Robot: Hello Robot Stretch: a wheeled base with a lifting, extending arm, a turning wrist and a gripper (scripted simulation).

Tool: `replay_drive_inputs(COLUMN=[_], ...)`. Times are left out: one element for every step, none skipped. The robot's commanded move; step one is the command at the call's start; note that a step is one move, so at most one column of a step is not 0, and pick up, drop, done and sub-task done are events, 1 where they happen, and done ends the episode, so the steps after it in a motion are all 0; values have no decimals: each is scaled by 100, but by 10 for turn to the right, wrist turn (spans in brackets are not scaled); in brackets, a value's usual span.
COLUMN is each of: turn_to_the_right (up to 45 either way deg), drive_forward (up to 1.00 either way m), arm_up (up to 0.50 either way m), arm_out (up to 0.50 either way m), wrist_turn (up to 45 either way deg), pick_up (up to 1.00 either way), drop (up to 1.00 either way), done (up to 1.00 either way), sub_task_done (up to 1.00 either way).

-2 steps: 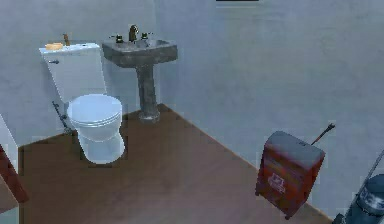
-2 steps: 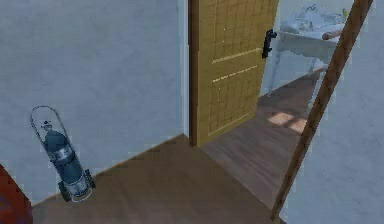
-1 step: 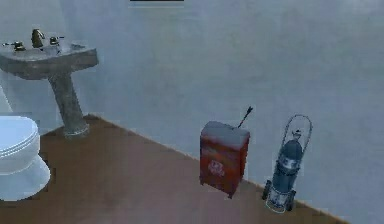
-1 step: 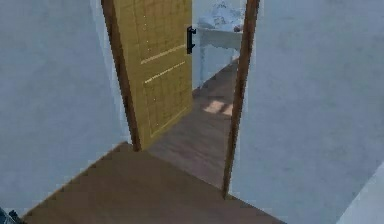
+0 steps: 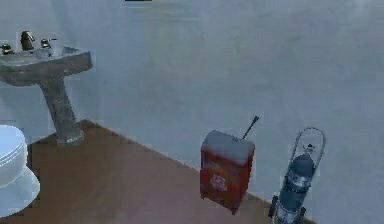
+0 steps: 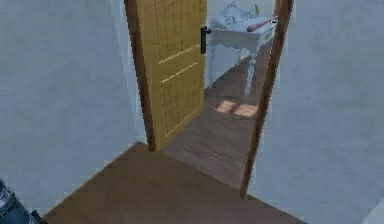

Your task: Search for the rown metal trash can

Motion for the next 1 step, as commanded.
replay_drive_inputs(turn_to_the_right=[-450], drive_forward=[0], arm_up=[0], arm_out=[0], wrist_turn=[0], pick_up=[0], drop=[0], done=[0], sub_task_done=[0])
